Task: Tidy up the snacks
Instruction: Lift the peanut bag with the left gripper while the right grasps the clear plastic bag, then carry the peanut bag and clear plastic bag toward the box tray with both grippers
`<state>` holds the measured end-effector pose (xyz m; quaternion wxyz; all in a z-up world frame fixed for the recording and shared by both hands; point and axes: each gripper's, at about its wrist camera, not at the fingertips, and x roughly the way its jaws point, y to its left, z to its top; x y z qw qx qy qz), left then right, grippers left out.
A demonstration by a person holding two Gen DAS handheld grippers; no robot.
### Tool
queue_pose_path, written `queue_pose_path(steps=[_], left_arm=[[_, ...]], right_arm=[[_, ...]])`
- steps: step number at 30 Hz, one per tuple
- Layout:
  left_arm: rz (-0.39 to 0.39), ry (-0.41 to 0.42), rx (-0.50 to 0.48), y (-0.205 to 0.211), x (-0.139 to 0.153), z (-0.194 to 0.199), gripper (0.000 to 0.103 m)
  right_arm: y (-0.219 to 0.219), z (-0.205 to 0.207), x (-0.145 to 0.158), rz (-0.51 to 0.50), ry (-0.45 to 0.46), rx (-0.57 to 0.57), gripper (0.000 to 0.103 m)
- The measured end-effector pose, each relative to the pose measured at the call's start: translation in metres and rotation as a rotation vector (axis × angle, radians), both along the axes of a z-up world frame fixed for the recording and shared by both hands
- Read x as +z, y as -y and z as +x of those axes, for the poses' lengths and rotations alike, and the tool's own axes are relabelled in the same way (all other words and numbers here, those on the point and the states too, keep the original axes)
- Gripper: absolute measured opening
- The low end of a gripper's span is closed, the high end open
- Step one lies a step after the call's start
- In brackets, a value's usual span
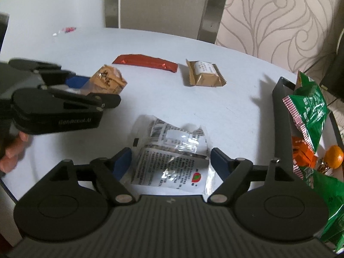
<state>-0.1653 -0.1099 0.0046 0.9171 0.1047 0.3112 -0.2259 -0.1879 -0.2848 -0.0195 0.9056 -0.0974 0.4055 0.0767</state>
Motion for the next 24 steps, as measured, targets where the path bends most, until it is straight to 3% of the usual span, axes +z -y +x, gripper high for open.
queue_pose_path(steps=[11, 24], left_arm=[[-0.004, -0.002, 0.014, -0.001, 0.0, -0.001, 0.052], [0.014, -0.028, 0.021, -0.006, 0.005, -0.011, 0.043]], right_arm=[[0.011, -0.005, 0.004, 0.043, -0.019, -0.021, 0.077], [0.023, -0.013, 0.009, 0.12, -0.024, -0.044, 0.075]])
